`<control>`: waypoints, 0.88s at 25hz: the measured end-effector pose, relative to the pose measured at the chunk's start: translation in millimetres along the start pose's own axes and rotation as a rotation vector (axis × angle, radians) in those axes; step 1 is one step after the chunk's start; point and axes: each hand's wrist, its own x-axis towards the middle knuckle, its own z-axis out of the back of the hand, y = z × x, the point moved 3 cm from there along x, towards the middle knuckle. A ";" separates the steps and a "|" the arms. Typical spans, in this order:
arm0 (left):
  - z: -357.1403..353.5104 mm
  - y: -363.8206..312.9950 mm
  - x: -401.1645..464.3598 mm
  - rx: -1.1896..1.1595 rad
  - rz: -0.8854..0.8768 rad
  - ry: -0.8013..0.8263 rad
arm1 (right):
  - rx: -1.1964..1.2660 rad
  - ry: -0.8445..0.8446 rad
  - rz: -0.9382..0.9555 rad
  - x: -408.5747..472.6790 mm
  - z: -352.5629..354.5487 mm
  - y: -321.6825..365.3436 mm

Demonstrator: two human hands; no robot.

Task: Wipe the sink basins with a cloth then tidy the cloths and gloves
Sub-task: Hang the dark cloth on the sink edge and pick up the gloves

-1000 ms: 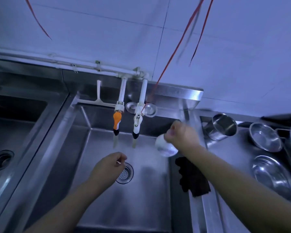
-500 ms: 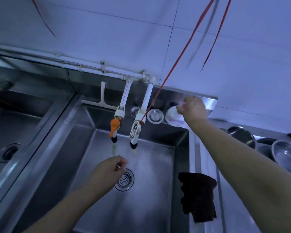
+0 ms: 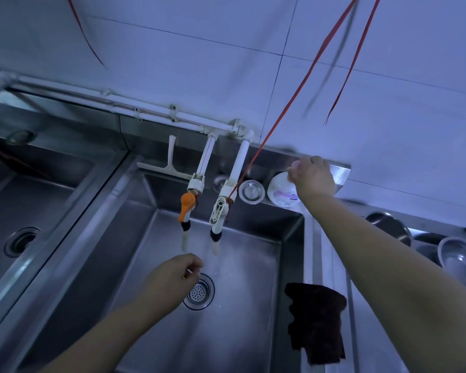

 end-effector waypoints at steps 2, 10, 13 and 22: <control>2.5 -0.3 -6.9 -0.007 -0.014 -0.002 | 0.024 -0.141 -0.006 -20.9 10.4 4.9; 58.0 27.8 -49.0 0.002 -0.068 -0.071 | 0.119 -0.285 0.150 -128.6 68.3 94.3; 92.9 55.2 -77.9 0.093 -0.105 -0.102 | 0.173 -0.428 0.248 -170.3 86.0 153.9; 245.9 235.5 -240.3 0.496 -0.013 -0.213 | -0.019 -0.052 0.618 -302.7 29.7 436.2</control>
